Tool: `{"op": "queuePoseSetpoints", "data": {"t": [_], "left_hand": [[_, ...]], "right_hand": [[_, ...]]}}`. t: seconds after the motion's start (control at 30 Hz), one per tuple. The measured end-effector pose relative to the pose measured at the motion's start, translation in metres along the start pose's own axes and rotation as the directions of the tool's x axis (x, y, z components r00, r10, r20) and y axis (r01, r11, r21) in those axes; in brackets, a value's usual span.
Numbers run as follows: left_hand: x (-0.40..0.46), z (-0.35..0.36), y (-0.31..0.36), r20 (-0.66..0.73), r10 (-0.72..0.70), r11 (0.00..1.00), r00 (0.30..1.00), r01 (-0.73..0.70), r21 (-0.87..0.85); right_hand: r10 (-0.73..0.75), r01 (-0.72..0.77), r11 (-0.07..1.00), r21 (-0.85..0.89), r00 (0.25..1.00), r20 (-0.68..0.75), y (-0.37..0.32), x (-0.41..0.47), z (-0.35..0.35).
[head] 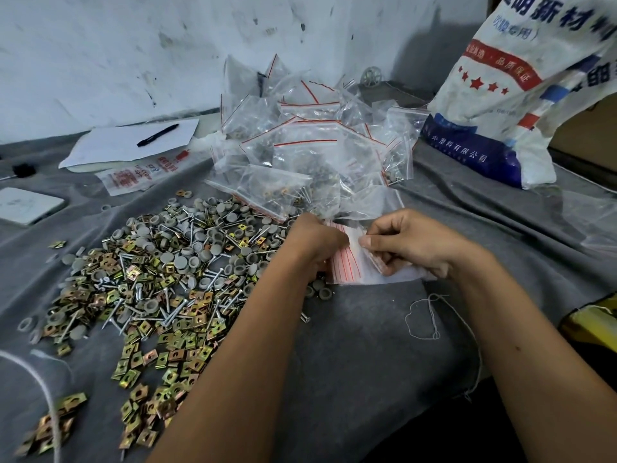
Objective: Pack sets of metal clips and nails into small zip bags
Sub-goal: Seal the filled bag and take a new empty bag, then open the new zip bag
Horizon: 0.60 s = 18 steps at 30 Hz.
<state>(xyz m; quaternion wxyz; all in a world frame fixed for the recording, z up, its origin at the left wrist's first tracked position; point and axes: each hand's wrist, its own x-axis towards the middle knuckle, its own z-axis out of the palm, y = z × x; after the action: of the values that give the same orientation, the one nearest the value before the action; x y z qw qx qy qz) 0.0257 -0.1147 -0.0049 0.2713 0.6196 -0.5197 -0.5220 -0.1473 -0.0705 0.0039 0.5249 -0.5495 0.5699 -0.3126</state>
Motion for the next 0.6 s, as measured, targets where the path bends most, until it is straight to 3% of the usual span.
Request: {"op": "queuePoseSetpoints", "data": {"t": [0.1,0.2,0.27,0.33,0.43,0.5,0.53,0.6], "left_hand": [[-0.003,0.0,0.001,0.0,0.008,0.999,1.0,-0.008,0.051],[-0.004,0.001,0.001,-0.02,0.023,0.995,1.0,-0.02,0.099],[-0.005,0.002,0.003,-0.039,0.032,0.991,0.999,-0.027,0.128],[-0.005,0.003,0.004,-0.054,0.044,0.988,0.998,-0.035,0.15],[-0.005,0.005,0.006,-0.072,0.06,0.981,0.996,-0.045,0.191],[-0.006,0.008,0.007,-0.099,0.094,0.963,0.991,-0.065,0.26],[-0.007,0.01,0.009,-0.115,0.118,0.951,0.986,-0.079,0.298],[-0.01,0.013,0.012,-0.137,0.173,0.927,0.975,-0.114,0.359]], "right_hand": [[0.041,-0.041,0.999,0.015,0.997,-0.067,-0.001,-0.003,-0.002],[-0.016,-0.003,0.998,-0.069,0.962,-0.273,0.0,-0.008,-0.005],[-0.031,0.019,0.999,-0.031,0.895,-0.444,0.002,-0.013,-0.017],[0.015,0.029,0.998,0.058,0.768,-0.64,0.004,-0.019,-0.038],[0.213,0.187,0.922,0.338,0.482,-0.85,0.007,-0.033,-0.075],[0.186,0.306,0.912,0.272,0.282,-0.941,0.0,-0.043,-0.086],[0.141,0.354,0.91,0.214,0.22,-0.965,-0.007,-0.047,-0.088],[0.053,0.402,0.906,0.133,0.206,-0.977,-0.022,-0.051,-0.082]]}}
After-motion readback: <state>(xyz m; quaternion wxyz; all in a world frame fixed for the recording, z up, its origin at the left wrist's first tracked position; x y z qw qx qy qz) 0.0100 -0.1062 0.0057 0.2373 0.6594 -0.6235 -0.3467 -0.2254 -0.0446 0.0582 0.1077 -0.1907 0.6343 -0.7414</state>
